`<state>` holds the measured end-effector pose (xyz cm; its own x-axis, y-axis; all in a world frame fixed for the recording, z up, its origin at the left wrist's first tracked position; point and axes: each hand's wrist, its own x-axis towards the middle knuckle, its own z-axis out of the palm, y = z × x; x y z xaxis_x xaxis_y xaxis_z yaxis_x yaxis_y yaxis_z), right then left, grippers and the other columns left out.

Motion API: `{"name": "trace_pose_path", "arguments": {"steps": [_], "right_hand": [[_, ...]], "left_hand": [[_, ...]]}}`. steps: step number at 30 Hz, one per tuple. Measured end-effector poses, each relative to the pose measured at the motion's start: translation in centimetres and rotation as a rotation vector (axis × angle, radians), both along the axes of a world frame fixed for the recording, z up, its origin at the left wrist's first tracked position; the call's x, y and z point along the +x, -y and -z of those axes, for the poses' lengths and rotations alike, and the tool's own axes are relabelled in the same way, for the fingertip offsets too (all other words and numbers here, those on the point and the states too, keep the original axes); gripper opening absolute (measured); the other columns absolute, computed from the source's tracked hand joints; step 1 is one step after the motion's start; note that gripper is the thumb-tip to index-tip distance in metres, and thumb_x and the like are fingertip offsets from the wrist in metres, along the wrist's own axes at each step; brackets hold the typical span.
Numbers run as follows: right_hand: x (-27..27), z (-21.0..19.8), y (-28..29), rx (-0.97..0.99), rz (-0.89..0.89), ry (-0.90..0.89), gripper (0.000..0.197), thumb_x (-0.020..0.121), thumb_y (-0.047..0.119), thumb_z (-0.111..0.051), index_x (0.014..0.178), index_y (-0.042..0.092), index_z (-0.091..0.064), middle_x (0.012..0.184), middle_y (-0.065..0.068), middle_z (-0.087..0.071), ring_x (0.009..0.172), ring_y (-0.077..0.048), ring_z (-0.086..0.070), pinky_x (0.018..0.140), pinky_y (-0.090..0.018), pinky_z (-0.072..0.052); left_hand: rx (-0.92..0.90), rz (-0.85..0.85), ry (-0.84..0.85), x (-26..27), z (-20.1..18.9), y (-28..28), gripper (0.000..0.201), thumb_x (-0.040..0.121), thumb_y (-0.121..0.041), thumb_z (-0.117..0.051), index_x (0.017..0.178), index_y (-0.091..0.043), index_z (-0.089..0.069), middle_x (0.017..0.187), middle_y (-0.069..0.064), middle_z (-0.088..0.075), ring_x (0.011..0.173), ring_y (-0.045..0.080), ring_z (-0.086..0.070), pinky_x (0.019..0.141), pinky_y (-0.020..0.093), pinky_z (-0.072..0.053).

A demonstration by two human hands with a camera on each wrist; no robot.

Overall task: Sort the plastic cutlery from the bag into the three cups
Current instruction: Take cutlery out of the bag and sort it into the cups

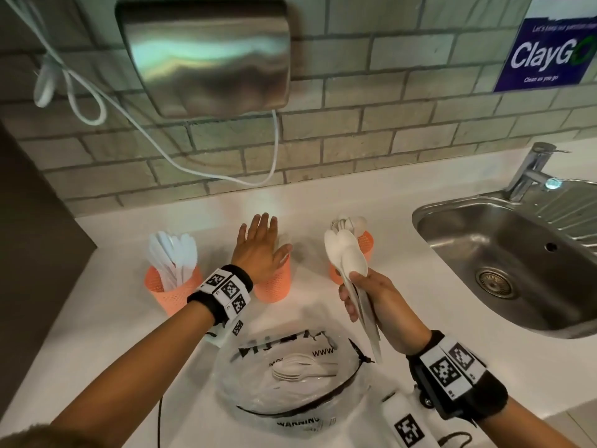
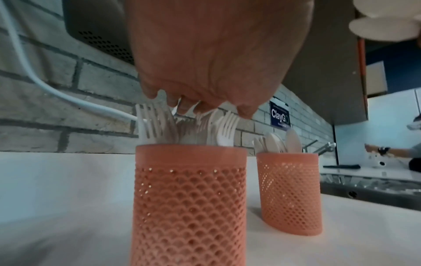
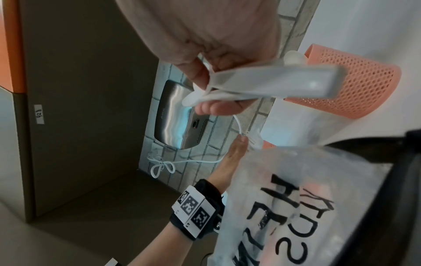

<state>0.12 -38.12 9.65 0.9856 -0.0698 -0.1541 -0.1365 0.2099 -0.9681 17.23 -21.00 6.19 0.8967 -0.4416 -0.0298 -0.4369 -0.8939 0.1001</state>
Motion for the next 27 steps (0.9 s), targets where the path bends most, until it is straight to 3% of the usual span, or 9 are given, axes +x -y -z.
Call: {"name": "trace_pose_path", "arguments": {"steps": [5,11,15,18,21,24,27], "right_hand": [[-0.4,-0.3,0.7,-0.045,0.042,0.011,0.021,0.095,0.010,-0.037,0.095,0.003,-0.057,0.062,-0.004,-0.056,0.048,-0.012,-0.048,0.050,-0.019,-0.044],[-0.7,-1.0,1.3,-0.068,0.066,-0.008,0.024,0.092,0.004,-0.034,0.093,-0.001,-0.057,0.063,-0.007,-0.052,0.049,-0.012,-0.046,0.050,-0.017,-0.041],[-1.0,-1.1,1.2,-0.061,0.089,0.001,0.024,0.092,0.003,-0.030,0.098,0.000,-0.053,0.062,-0.007,-0.046,0.046,-0.012,-0.041,0.048,-0.021,-0.037],[-1.2,-1.2,1.0,-0.034,0.109,0.009,0.016,0.088,0.006,-0.036,0.095,0.006,-0.049,0.061,-0.007,-0.046,0.046,-0.013,-0.041,0.047,-0.021,-0.037],[-1.6,-1.2,1.1,-0.012,0.118,0.027,0.020,0.090,0.004,-0.033,0.096,0.013,-0.050,0.062,-0.007,-0.046,0.046,-0.012,-0.042,0.046,-0.020,-0.038],[-1.7,-1.4,1.6,0.028,0.135,0.053,0.022,0.090,0.001,-0.031,0.101,0.008,-0.049,0.065,-0.009,-0.046,0.045,-0.009,-0.047,0.046,-0.017,-0.040],[-1.3,-2.0,2.3,0.064,0.183,0.074,0.021,0.085,0.002,-0.038,0.103,0.002,-0.047,0.067,-0.010,-0.050,0.049,-0.012,-0.050,0.048,-0.017,-0.044]], "left_hand": [[0.101,-0.018,0.033,-0.1,0.5,0.4,0.063,0.099,-0.033,-0.023,0.148,-0.006,0.007,0.159,0.010,0.002,0.147,0.024,0.003,0.118,0.043,0.001],[0.033,0.072,0.196,-0.9,-0.2,0.6,0.062,0.098,-0.021,-0.029,0.148,-0.010,0.006,0.158,0.010,0.006,0.147,0.024,0.000,0.118,0.040,-0.003],[0.210,0.136,0.179,-1.4,-0.3,0.4,0.060,0.100,-0.027,-0.025,0.148,-0.010,0.007,0.158,0.007,0.010,0.147,0.020,0.004,0.118,0.038,0.001],[0.285,0.094,0.148,-1.4,-0.2,-0.1,0.061,0.100,-0.032,-0.022,0.148,-0.009,0.008,0.158,0.008,0.009,0.147,0.020,0.004,0.118,0.041,0.004],[0.319,0.063,0.165,-1.4,-0.4,-0.3,0.064,0.099,-0.042,-0.020,0.148,-0.009,0.003,0.159,0.008,0.009,0.147,0.020,0.007,0.117,0.045,0.007],[0.317,0.044,0.138,-1.6,-1.0,-0.2,0.067,0.097,-0.047,-0.021,0.149,-0.010,0.001,0.158,0.008,0.012,0.146,0.021,0.010,0.116,0.047,0.007],[0.295,0.037,0.141,-2.3,-2.1,-0.3,0.069,0.097,-0.045,-0.025,0.148,-0.010,0.004,0.158,0.009,0.012,0.146,0.022,0.010,0.116,0.048,0.005]]}}
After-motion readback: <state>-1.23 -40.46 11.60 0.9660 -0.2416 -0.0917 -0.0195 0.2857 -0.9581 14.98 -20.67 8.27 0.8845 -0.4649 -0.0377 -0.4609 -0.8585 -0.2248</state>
